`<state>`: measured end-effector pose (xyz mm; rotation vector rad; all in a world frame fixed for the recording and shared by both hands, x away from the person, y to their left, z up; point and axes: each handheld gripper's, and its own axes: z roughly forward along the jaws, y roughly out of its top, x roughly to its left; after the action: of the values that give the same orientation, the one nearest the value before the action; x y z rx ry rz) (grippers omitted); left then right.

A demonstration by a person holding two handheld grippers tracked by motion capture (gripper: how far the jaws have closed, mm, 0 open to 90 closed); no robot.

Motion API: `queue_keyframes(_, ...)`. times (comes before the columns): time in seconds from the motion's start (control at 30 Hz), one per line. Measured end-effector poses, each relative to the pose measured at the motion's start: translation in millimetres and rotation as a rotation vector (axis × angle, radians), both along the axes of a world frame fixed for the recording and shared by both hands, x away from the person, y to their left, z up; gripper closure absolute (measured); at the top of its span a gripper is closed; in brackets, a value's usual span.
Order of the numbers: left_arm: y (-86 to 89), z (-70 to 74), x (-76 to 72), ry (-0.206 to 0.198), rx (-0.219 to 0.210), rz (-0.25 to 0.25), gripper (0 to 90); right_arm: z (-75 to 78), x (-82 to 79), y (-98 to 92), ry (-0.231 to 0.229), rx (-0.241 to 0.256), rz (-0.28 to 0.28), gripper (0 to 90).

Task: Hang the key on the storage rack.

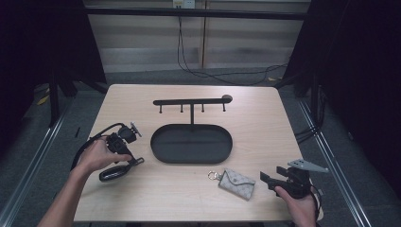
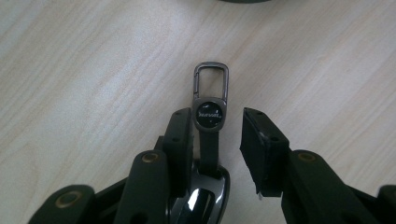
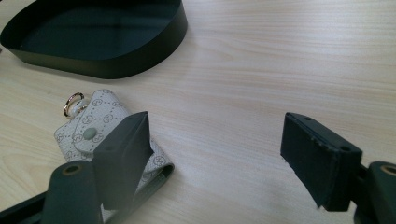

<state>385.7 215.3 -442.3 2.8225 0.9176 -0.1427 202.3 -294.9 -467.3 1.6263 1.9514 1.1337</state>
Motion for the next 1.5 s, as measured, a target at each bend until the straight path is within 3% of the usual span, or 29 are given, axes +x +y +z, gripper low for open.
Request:
queue_keyframes(0.33, -2.8, -10.3, 5.2, 0.009, 0.029, -0.003, 62.3, -0.3, 0.5, 0.0, 0.004, 0.000, 0.002, 24.1)
queue_keyframes(0.9, -15.4, -22.8, 1.9, 0.012, 0.079, -0.056, 67.1, -0.5, 0.6, -0.5, 0.003, 0.001, -0.007, 23.7)
queue_keyframes(0.97, -16.9, -23.0, 0.1, 0.004, 0.091, -0.054, 68.7, -0.4, 0.6, -0.3, 0.003, -0.001, -0.007, 23.7)
queue_keyframes(1.03, -21.2, -22.6, -1.0, -0.012, 0.134, -0.084, 69.3, -0.5, 0.6, -0.4, 0.003, -0.001, -0.006, 23.7)
queue_keyframes(1.1, -22.7, -23.2, -1.3, -0.015, 0.136, -0.078, 69.7, -0.6, 0.7, -0.3, 0.003, -0.002, -0.006, 23.7)
queue_keyframes(1.17, -26.2, -23.0, -0.4, -0.006, 0.166, -0.085, 69.7, -0.6, 0.7, -0.2, 0.003, -0.003, -0.005, 23.7)
queue_keyframes(1.5, -27.3, -22.9, -0.3, -0.005, 0.171, -0.088, 70.5, -0.7, 0.6, 0.7, 0.011, -0.010, 0.001, 23.7)
